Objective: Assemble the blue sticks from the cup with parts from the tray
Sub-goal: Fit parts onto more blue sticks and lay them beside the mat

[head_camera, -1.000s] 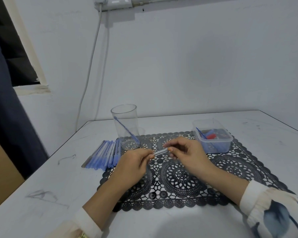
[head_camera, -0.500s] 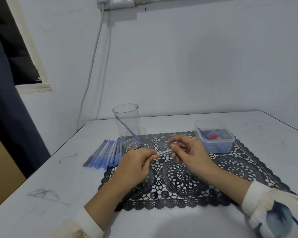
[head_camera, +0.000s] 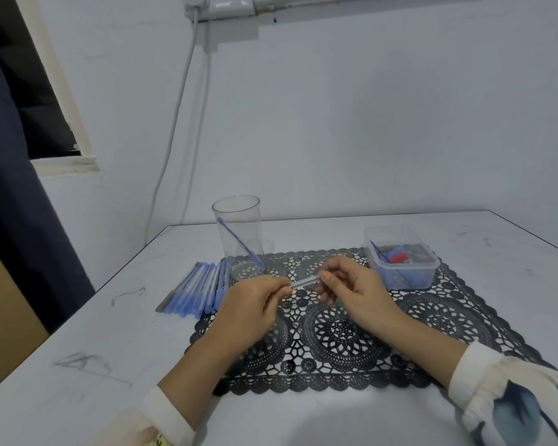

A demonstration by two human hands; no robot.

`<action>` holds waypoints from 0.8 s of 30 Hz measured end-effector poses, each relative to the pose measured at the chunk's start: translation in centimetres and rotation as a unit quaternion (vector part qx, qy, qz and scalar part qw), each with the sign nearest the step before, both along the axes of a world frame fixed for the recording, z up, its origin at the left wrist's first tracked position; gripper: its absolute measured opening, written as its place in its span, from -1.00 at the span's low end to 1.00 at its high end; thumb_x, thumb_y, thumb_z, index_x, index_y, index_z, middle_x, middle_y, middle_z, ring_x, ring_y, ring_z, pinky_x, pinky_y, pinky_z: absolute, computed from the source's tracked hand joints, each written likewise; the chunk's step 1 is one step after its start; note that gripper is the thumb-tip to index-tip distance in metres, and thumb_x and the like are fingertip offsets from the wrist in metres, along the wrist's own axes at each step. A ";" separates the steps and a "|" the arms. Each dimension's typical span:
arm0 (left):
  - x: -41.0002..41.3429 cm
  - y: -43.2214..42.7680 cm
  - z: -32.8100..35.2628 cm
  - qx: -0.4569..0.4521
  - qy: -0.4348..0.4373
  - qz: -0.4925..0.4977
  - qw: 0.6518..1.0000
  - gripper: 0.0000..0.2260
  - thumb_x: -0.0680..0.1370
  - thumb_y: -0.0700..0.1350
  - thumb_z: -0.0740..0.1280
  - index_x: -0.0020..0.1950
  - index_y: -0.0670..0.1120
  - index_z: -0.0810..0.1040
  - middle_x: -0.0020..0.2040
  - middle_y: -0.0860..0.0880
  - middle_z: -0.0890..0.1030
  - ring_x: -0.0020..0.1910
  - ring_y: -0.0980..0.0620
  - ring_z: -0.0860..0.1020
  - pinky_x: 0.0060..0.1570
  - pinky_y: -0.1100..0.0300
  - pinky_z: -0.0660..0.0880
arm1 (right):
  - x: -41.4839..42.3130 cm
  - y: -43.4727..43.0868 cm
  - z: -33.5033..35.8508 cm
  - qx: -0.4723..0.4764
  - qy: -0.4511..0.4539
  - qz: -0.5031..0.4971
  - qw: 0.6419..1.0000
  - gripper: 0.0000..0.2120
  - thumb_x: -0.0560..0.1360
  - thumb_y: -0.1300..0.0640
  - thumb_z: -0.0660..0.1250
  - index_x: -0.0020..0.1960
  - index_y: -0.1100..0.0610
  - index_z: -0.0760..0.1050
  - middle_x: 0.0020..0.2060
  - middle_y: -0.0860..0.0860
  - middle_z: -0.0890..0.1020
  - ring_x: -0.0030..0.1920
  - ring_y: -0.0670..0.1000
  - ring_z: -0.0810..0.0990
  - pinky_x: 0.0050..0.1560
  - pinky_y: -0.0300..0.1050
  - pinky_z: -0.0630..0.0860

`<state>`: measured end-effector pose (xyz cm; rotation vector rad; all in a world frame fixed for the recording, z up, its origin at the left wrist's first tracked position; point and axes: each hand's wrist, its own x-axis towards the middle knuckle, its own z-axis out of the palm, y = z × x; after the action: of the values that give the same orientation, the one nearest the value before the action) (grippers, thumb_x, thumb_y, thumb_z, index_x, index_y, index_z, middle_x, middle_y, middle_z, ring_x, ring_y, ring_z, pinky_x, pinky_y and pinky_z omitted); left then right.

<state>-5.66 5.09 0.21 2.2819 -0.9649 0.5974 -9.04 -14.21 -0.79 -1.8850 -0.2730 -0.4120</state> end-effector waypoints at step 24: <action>-0.1 0.1 0.2 0.009 -0.026 -0.030 0.999 -0.83 0.51 -0.14 0.34 0.07 -0.12 0.64 -0.18 0.02 0.67 -0.25 0.12 0.58 -0.15 0.30 0.50 | 0.6 -0.5 -0.8 -0.074 -0.018 0.028 0.997 -0.68 0.63 0.08 0.06 -0.26 0.11 0.40 -0.48 0.01 0.51 -0.45 0.00 0.48 -0.35 -0.11 0.45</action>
<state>-5.78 5.16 0.43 2.2544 -1.0645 0.6266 -8.44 -14.67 -1.60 -2.0111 -0.3890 -0.3971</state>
